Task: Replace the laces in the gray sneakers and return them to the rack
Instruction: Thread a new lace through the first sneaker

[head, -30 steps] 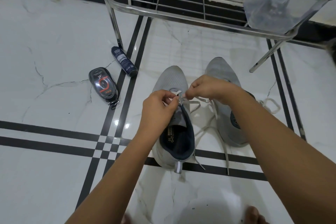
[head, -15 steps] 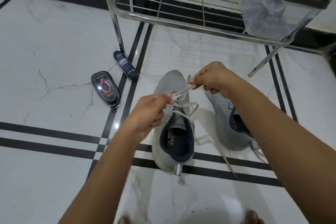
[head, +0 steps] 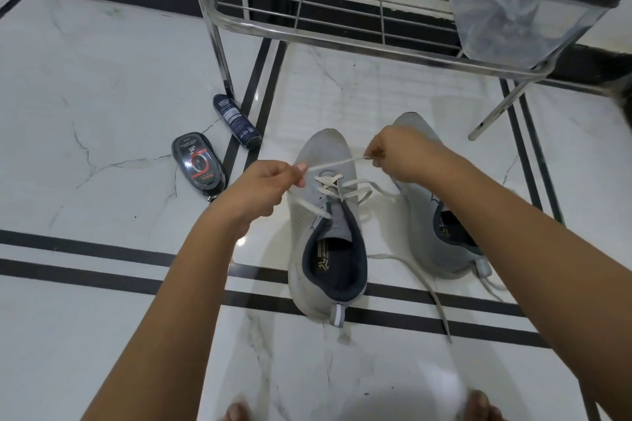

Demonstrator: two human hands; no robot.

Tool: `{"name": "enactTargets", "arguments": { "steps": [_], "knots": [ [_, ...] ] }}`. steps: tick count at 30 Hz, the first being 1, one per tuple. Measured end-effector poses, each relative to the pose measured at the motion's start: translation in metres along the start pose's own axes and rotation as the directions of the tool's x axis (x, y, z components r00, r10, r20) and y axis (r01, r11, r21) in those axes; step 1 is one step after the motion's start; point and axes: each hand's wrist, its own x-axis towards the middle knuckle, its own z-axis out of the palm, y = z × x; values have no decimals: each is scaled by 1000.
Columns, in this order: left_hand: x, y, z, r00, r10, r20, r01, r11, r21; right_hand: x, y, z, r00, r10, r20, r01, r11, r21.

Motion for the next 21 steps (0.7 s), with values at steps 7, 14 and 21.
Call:
{"name": "enactTargets", "arguments": {
  "steps": [7,14,21],
  "knots": [
    [5,9,2,999,18,29,-20,998,59,0,-4,6,988,-122,99,57,865,498],
    [8,10,16,997,43,59,-51,989,135,-3,-14,15,955,-237,179,114,848,517],
    [7,-11,22,984,89,-152,-61,982,178,2,-8,31,996,-64,64,16,820,573]
  ]
}}
